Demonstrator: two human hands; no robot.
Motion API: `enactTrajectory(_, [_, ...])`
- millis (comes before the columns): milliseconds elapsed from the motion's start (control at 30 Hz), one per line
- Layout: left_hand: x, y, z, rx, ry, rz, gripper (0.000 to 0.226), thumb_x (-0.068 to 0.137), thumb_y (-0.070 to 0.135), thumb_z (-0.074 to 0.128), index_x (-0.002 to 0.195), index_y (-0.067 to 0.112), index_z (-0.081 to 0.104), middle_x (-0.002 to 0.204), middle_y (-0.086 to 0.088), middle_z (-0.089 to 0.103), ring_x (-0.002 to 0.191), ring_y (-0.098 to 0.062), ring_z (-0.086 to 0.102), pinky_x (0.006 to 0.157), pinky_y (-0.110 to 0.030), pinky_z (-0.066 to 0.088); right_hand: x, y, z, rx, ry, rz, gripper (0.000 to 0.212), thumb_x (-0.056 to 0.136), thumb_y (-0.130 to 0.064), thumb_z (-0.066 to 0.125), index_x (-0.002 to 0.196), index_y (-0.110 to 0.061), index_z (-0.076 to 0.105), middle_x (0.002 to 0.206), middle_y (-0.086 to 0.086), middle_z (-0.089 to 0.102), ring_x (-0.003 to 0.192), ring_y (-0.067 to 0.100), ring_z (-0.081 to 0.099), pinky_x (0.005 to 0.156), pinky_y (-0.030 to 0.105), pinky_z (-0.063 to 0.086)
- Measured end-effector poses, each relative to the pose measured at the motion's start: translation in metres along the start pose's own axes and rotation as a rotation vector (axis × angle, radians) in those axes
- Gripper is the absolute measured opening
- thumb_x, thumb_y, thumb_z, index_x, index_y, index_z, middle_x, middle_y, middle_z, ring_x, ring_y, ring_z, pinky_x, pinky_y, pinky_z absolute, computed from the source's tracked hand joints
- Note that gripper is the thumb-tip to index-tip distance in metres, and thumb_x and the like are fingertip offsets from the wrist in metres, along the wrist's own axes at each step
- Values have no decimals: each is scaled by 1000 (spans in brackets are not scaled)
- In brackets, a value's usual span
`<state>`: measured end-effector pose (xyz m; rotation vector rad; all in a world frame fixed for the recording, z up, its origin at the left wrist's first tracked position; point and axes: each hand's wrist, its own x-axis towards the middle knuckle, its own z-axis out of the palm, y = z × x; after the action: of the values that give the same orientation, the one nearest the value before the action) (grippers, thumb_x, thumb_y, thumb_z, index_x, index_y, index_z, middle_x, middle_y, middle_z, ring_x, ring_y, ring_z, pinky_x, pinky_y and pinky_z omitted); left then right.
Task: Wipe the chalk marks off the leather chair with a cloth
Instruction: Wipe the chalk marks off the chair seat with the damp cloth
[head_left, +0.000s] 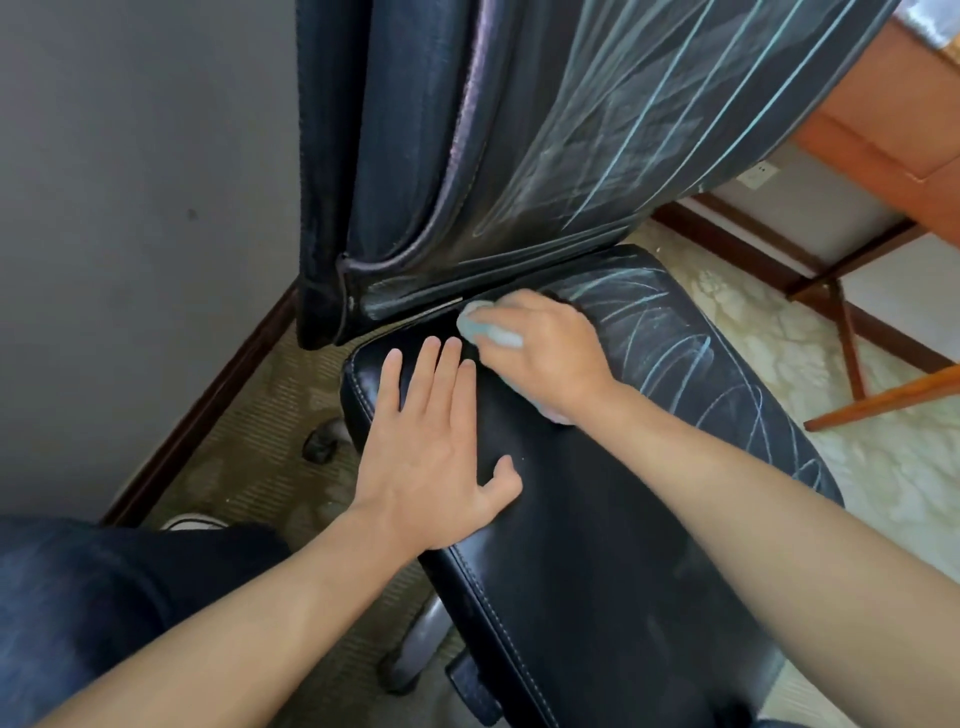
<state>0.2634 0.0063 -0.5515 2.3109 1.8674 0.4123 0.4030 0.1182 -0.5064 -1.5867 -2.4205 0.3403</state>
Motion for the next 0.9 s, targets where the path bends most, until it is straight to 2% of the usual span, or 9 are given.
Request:
enactTrajectory(133, [0,0,-2,-41,17,-3,83,85,60,50,138,-3,53,153,-20,44,155,-37,27,126,-59,16,28,12,-3,-131,187,481,29,91,-34,58,117,-37,70,115,4,59,105,34,61,79,37,44])
enactTrajectory(167, [0,0,-3,-50,24,-3,80,84,60,51,134,-3,55,148,-19,46,153,-37,29,125,-59,17,28,2,3,-128,198,467,28,90,-33,59,116,-36,71,114,4,58,104,34,61,80,38,45])
enactTrajectory(300, [-2,0,-3,-105,51,5,66,85,54,54,125,1,59,142,-18,50,150,-36,33,126,-59,17,11,-31,12,-1,-20,30,30,89,-44,62,118,-46,70,115,-10,63,104,17,62,86,35,50])
enactTrajectory(333, [-3,-1,-2,-117,66,8,61,85,51,55,120,1,60,138,-17,52,148,-36,36,125,-59,18,14,-27,7,-37,-27,41,31,90,-46,60,119,-47,69,115,-10,63,105,17,62,85,34,49])
enactTrajectory(433, [-3,-2,1,-150,110,23,48,86,43,56,109,2,63,125,-15,56,141,-36,44,124,-60,23,32,-6,-1,-172,139,399,29,92,-41,59,117,-31,71,117,4,60,105,33,62,77,37,42])
enactTrajectory(467, [-3,-3,1,-155,128,25,44,86,41,56,106,3,64,122,-15,57,139,-36,46,123,-60,24,32,-8,4,-174,161,423,29,92,-39,60,117,-29,71,119,5,59,105,35,62,77,36,42])
enactTrajectory(633, [-3,-5,4,-182,195,59,31,87,31,57,101,5,65,113,-11,61,123,-32,55,122,-58,26,0,-27,3,33,-79,51,30,87,-42,61,116,-49,68,115,-14,61,102,13,60,86,37,51])
enactTrajectory(800, [-2,-5,6,-139,214,72,28,90,27,53,102,5,66,110,-11,60,117,-34,57,120,-55,30,-59,9,2,-142,184,451,31,94,-37,51,121,-39,65,114,-3,55,92,27,60,72,34,43])
enactTrajectory(900, [-1,7,2,-80,171,95,29,90,19,44,101,1,64,109,-18,58,112,-41,56,112,-57,38,-107,-1,11,-81,176,362,32,88,-40,52,116,-43,68,106,-7,55,82,23,60,70,37,51])
